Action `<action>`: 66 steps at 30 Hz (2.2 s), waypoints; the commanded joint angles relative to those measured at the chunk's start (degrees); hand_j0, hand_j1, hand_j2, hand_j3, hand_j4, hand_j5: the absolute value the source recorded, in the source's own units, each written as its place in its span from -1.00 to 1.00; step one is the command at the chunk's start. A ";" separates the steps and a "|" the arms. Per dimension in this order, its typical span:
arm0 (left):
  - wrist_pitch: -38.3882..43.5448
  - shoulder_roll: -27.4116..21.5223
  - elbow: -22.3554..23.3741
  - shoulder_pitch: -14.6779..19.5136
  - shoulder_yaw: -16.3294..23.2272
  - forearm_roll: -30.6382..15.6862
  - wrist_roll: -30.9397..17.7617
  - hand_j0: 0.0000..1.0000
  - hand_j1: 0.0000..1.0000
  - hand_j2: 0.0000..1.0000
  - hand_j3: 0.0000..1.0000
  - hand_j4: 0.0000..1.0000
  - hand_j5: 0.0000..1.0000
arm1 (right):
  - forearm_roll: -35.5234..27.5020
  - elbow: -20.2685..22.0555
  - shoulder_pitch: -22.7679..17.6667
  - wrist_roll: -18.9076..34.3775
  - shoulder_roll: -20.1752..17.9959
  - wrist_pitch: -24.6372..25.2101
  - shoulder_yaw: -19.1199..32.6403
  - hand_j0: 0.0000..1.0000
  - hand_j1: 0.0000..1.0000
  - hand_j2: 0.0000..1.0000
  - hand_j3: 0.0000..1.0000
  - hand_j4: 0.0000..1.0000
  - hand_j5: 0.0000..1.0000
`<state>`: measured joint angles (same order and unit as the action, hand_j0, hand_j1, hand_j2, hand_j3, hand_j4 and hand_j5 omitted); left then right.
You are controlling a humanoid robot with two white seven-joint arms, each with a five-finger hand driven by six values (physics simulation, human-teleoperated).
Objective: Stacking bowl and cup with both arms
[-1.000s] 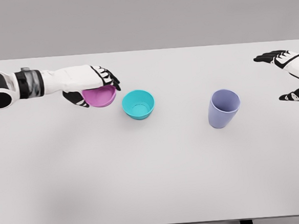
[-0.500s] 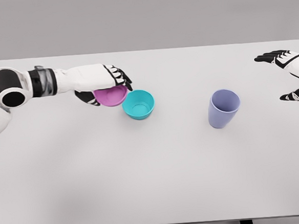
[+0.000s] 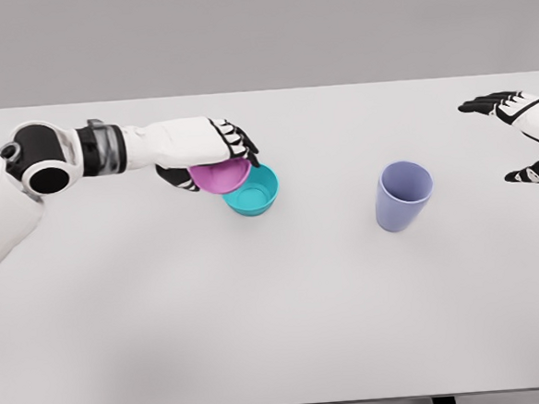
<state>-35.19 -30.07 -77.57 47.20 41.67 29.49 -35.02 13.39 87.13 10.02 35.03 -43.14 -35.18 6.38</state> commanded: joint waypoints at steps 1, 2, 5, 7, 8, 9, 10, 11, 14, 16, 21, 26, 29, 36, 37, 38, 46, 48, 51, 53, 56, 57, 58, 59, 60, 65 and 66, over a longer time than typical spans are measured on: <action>0.19 0.36 -0.30 0.00 0.07 -0.14 0.02 0.35 0.35 0.35 0.35 0.35 0.35 | -0.64 -0.03 -0.09 -0.03 -0.88 0.18 -0.05 1.00 1.00 1.00 1.00 1.00 1.00; 0.19 0.27 -0.74 -0.09 0.16 -0.14 0.02 0.35 0.35 0.35 0.35 0.35 0.35 | -1.52 -0.91 -0.26 -0.03 -2.82 0.18 0.04 1.00 1.00 1.00 1.00 1.00 1.00; 0.19 0.36 -1.09 -0.09 0.43 -0.05 0.02 0.35 0.35 0.35 0.35 0.35 0.35 | -2.84 -6.71 -0.26 -0.03 -7.30 0.18 -0.05 1.00 1.00 1.00 1.00 1.00 1.00; 0.19 1.06 -1.44 0.00 0.51 -0.05 0.02 0.35 0.35 0.35 0.35 0.35 0.35 | -2.75 -4.87 -0.53 -0.03 -11.34 0.18 -0.05 1.00 1.00 1.00 1.00 1.00 1.00; 0.19 1.15 -1.53 -0.09 0.51 0.48 0.02 0.35 0.35 0.35 0.35 0.35 0.35 | -2.67 -3.11 -0.79 -0.03 -13.89 0.18 -0.05 1.00 1.00 1.00 1.00 1.00 1.00; 0.19 1.15 -1.71 -0.09 0.51 0.57 0.02 0.36 0.36 0.36 0.36 0.36 0.36 | -2.67 -1.44 -0.79 -0.03 -15.30 0.18 -0.14 1.00 1.00 1.00 1.00 1.00 1.00; 0.19 1.15 -1.97 -0.18 0.51 0.57 0.02 0.36 0.36 0.36 0.36 0.36 0.36 | -2.05 0.32 -0.62 -0.03 -16.18 0.18 -1.36 1.00 1.00 1.00 1.00 1.00 1.00; 0.19 1.15 -2.15 -0.18 0.51 0.57 0.02 0.36 0.36 0.36 0.36 0.36 0.36 | -1.96 1.81 -0.09 -0.03 -16.62 0.18 -3.12 1.00 1.00 1.00 1.00 1.00 1.00; 0.19 1.15 -2.24 -0.35 0.51 0.57 0.02 0.40 0.40 0.40 0.40 0.40 0.40 | -1.88 7.52 0.17 -0.03 -16.44 0.18 -4.53 1.00 1.00 1.00 1.00 1.00 1.00; 0.19 1.24 -2.24 -0.35 0.51 0.57 0.02 0.44 0.44 0.44 0.44 0.44 0.44 | 0.67 11.48 0.00 -0.03 -16.62 0.18 -4.97 1.00 1.00 1.00 1.00 1.00 1.00; 0.19 2.21 -2.24 -0.44 0.51 1.53 0.02 0.47 0.47 0.47 0.47 0.47 0.47 | 3.84 11.92 0.61 -0.03 -15.92 0.18 -7.78 1.00 1.00 1.00 1.00 1.00 1.00; 0.19 2.21 -2.24 -0.62 0.51 1.44 0.02 0.61 0.61 0.61 0.61 0.61 0.61 | 3.93 12.01 3.86 -0.03 -13.90 0.18 -11.82 1.00 1.00 1.00 1.00 1.00 1.00; 0.19 2.38 -2.24 -0.70 0.60 1.53 0.02 0.62 0.62 0.62 0.62 0.62 0.62 | 3.93 12.71 4.39 -0.03 -13.90 0.18 -12.44 1.00 1.00 1.00 1.00 1.00 1.00; 0.19 3.79 -2.24 -0.79 0.60 3.55 0.02 0.62 0.62 0.62 0.62 0.62 0.62 | 3.93 13.33 4.48 -0.03 -12.84 0.18 -13.06 1.00 1.00 1.00 1.00 1.00 1.00; 0.19 3.79 -2.24 -0.88 0.60 3.47 0.02 0.64 0.64 0.64 0.64 0.64 0.64 | 3.93 13.33 4.92 -0.03 -12.05 0.18 -13.14 1.00 1.00 1.00 1.00 1.00 1.00; 0.19 3.79 -2.24 -0.88 0.60 3.47 0.02 0.67 0.67 0.67 0.67 0.67 0.67 | 3.93 13.33 5.18 -0.03 -11.96 0.18 -13.23 1.00 1.00 1.00 1.00 1.00 1.00; 0.19 3.79 -2.24 -1.14 0.60 3.47 0.02 0.81 0.81 0.81 0.81 0.81 0.81 | 8.40 13.33 6.42 -0.03 -11.96 0.18 -14.72 1.00 1.00 1.00 1.00 1.00 1.00; 0.19 3.79 -2.24 -1.14 0.60 3.47 0.02 0.85 0.85 0.85 0.85 0.85 0.85 | 9.20 13.33 7.64 -0.03 -12.05 0.18 -17.18 1.00 1.00 1.00 1.00 1.00 1.00; 0.19 3.79 -2.24 -1.14 0.60 3.47 0.02 0.91 0.91 0.91 0.91 0.91 0.91 | 9.99 12.01 10.63 -0.03 -12.14 0.18 -18.15 1.00 1.00 1.00 1.00 1.00 1.00; 0.19 3.79 -2.24 -1.14 0.60 3.47 0.02 0.93 0.93 0.93 0.93 0.93 0.93 | 9.99 10.34 13.97 -0.03 -12.14 0.18 -21.66 1.00 1.00 1.00 1.00 1.00 1.00; 0.19 3.79 -2.24 -1.14 0.60 3.47 0.02 0.93 0.93 0.93 0.93 0.93 0.93 | 9.90 11.13 14.41 -0.03 -12.14 0.18 -23.60 1.00 1.00 1.00 1.00 1.00 1.00; 0.19 3.79 -2.32 -1.14 0.60 3.47 0.02 0.94 0.94 0.94 0.94 0.94 0.94 | 9.90 12.01 14.41 -0.03 -12.14 0.18 -24.66 1.00 1.00 1.00 1.00 1.00 1.00; 0.19 3.79 -2.32 -1.23 0.60 3.47 0.02 0.94 0.94 0.94 0.94 0.94 0.94 | 9.90 12.89 14.41 -0.03 -12.14 0.18 -25.62 1.00 1.00 1.00 1.00 1.00 1.00; 0.19 3.79 -2.32 -1.23 0.60 3.47 0.02 0.94 0.94 0.94 0.94 0.94 0.94 | 9.90 13.24 14.41 -0.03 -12.14 0.18 -25.89 1.00 1.00 1.00 1.00 1.00 1.00; 0.19 3.79 -2.76 -1.23 0.60 3.47 0.02 0.94 0.94 0.94 0.94 0.94 0.94 | 9.90 13.24 14.50 -0.03 -12.14 0.18 -26.07 1.00 1.00 1.00 1.00 1.00 1.00; 0.19 3.70 -3.55 -1.23 0.60 3.47 0.02 0.98 0.98 0.98 0.98 0.98 0.98 | 9.90 13.24 16.61 -0.03 -11.87 0.18 -29.40 1.00 1.00 1.00 1.00 1.00 1.00; 0.19 3.61 -3.64 -1.23 0.51 3.38 0.02 0.98 0.98 0.98 0.98 0.98 0.98 | 9.90 13.24 16.61 -0.03 -11.87 0.18 -29.40 1.00 1.00 1.00 1.00 1.00 1.00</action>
<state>-35.16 -26.39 -80.97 45.97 42.25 33.17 -35.03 23.53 100.28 26.63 35.03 -55.00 -35.16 -22.16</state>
